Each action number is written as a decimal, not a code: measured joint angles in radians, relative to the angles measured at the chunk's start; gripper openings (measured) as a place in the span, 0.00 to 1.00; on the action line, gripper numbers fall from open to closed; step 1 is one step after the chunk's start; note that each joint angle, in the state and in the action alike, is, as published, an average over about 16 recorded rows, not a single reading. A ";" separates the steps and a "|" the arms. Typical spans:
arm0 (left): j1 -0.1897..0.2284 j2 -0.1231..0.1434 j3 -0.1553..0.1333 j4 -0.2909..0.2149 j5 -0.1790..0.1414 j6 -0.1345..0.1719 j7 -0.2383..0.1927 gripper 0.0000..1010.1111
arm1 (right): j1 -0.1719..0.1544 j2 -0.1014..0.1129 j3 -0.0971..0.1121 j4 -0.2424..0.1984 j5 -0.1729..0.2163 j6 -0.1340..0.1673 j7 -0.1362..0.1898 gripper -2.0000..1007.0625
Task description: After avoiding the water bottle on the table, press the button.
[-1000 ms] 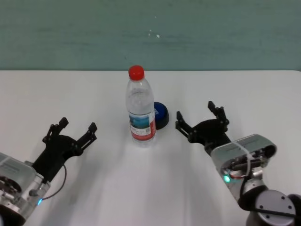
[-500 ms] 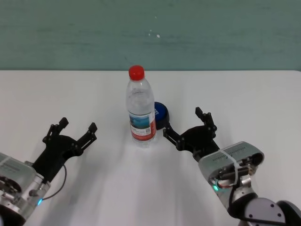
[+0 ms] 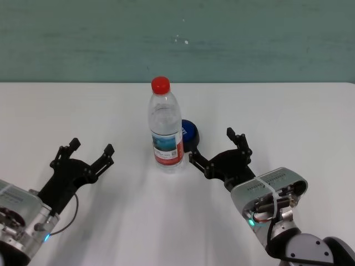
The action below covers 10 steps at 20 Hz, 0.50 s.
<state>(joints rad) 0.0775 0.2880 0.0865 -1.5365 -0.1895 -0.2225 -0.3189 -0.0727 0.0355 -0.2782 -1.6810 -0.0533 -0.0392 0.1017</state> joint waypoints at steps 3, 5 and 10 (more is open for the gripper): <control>0.000 0.000 0.000 0.000 0.000 0.000 0.000 1.00 | 0.000 0.000 0.000 0.000 0.000 0.001 0.000 1.00; 0.000 0.000 0.000 0.000 0.000 0.000 0.000 1.00 | 0.001 0.000 0.000 0.001 0.000 0.001 0.000 1.00; 0.000 0.000 0.000 0.000 0.000 0.000 0.000 1.00 | 0.001 0.000 0.001 0.001 0.000 0.002 -0.001 1.00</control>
<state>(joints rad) 0.0775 0.2880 0.0865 -1.5365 -0.1895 -0.2225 -0.3189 -0.0716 0.0357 -0.2772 -1.6803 -0.0531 -0.0376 0.1011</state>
